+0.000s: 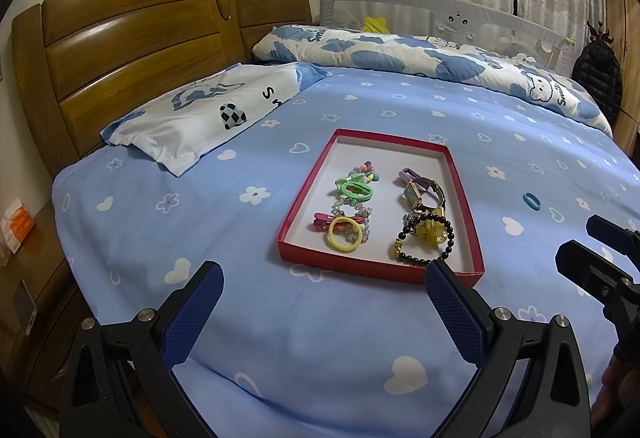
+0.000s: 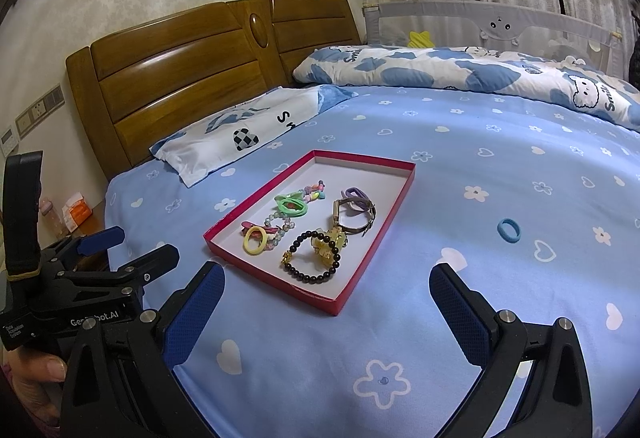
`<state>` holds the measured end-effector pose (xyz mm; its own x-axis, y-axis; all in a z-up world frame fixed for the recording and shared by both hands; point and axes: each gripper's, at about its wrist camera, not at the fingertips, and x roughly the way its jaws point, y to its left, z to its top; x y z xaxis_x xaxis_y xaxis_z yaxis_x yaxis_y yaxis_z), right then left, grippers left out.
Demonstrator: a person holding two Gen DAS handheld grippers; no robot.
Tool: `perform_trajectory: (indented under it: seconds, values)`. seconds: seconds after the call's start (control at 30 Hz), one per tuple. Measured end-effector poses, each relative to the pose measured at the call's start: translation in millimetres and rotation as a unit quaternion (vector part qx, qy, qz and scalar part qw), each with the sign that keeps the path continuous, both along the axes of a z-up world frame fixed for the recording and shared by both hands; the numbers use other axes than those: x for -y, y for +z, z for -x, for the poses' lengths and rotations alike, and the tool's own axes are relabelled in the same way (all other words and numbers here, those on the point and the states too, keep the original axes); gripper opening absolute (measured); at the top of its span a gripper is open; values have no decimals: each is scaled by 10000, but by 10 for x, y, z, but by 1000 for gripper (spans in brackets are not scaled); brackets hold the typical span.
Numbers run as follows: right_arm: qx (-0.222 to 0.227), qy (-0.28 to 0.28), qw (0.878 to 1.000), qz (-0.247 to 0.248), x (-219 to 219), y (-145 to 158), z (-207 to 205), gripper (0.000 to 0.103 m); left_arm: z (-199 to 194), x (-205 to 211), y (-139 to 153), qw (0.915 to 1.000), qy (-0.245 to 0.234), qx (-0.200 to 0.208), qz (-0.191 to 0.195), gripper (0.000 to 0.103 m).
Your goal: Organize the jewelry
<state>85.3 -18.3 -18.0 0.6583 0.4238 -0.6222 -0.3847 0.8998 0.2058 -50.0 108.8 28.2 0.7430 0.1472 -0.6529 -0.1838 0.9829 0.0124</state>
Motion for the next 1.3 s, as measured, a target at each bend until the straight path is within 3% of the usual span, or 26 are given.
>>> perform_trajectory:
  seconds: [1.3]
  values:
    - [-60, -15, 10000, -61, -32, -11, -19, 103, -122, 17, -26, 9999, -93, -70, -15, 102]
